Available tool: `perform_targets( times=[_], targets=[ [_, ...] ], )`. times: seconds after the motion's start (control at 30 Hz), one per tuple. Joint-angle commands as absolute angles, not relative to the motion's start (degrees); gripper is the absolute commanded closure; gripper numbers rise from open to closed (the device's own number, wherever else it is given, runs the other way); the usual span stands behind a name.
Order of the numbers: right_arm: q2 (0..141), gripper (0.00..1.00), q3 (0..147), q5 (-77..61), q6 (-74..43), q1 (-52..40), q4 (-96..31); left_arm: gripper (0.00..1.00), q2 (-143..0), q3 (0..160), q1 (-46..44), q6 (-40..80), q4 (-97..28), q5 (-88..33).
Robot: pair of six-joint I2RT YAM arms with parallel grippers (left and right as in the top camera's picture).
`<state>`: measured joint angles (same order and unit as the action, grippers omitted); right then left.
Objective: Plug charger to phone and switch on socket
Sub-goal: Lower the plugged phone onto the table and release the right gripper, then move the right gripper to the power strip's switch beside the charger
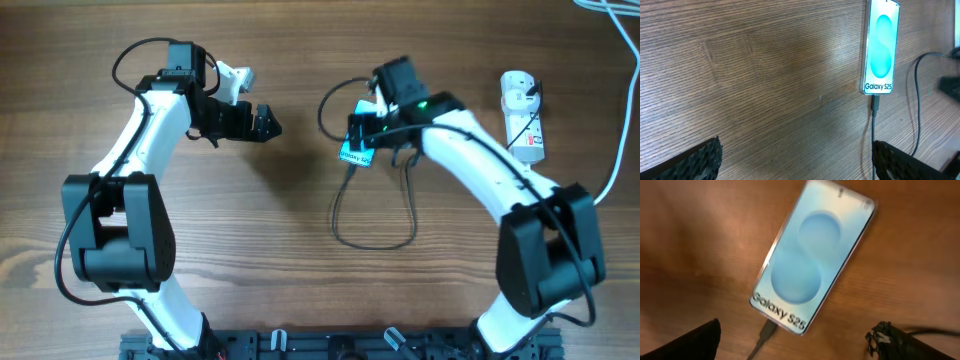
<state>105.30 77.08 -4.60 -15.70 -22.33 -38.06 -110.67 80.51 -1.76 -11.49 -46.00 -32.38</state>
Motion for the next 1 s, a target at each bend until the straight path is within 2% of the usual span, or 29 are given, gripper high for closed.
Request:
perform_targets(
  times=[0.0,0.13,0.33,0.53,0.67,0.97],
  targets=[
    [99.83,0.0,82.08,-7.25,-12.05,-18.79,-38.63,0.0,-109.62,80.62,-1.63,-11.75,-45.82,-32.21],
    [95.39,0.0,83.77,-0.86,-15.4,-10.79,-38.02,0.0,-109.62,80.62,-1.63,-11.75,-45.82,-32.21],
    [95.02,0.0,83.77,-0.84,-18.44,6.22,-36.99,0.0,-109.62,80.62,-1.63,-11.75,-45.82,-32.21],
    [95.02,0.0,83.77,-0.82,-18.04,15.68,-36.49,0.0,-109.62,80.62,-1.63,-11.75,-45.82,-32.21],
    [95.18,0.0,83.77,3.75,-23.57,20.14,-39.38,0.0,-109.62,80.62,-1.63,-11.75,-45.82,-32.21],
    [101.78,0.0,83.72,7.14,-22.44,24.47,-42.54,0.0,-109.62,80.62,-1.63,-11.75,-45.82,-32.21]
  ],
)
